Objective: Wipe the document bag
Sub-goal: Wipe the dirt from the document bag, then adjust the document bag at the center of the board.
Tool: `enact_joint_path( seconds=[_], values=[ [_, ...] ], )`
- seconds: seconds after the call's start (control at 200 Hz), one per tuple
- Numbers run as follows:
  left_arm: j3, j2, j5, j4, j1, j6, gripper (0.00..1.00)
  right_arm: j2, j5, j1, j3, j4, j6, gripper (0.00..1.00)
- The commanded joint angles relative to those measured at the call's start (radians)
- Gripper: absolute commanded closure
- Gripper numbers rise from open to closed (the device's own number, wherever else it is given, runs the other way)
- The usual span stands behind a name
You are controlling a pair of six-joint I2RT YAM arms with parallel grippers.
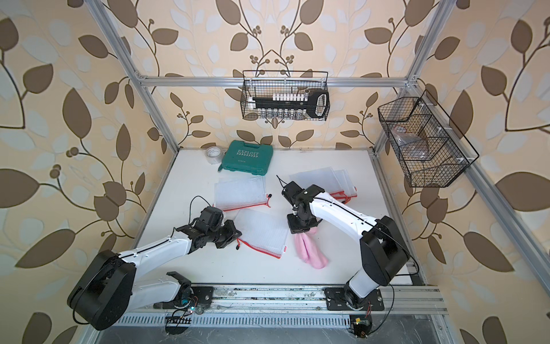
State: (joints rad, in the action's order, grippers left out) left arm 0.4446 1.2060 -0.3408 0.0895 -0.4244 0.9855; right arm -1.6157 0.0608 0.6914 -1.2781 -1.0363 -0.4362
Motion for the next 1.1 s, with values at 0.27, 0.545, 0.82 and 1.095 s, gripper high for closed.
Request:
enact_joint_path(
  seconds=[0.27,0.545,0.82,1.095],
  values=[
    [0.040,-0.027,-0.006,0.055,0.006,-0.036,1.00,-0.459,0.497,0.177,-0.252,0.356,-0.086,1.00],
    [0.053,-0.161,-0.046,0.186,0.133,-0.086,1.00,-0.271,0.137,0.001,0.111,0.168,-0.014,1.00],
    [0.341,-0.249,0.012,0.606,0.231,-0.341,1.00,0.020,-0.066,-0.080,0.180,-0.013,0.010,1.00],
    [0.799,-0.208,0.318,1.001,0.231,-0.639,1.00,0.040,0.006,-0.098,0.213,0.043,-0.001,1.00]
  ],
)
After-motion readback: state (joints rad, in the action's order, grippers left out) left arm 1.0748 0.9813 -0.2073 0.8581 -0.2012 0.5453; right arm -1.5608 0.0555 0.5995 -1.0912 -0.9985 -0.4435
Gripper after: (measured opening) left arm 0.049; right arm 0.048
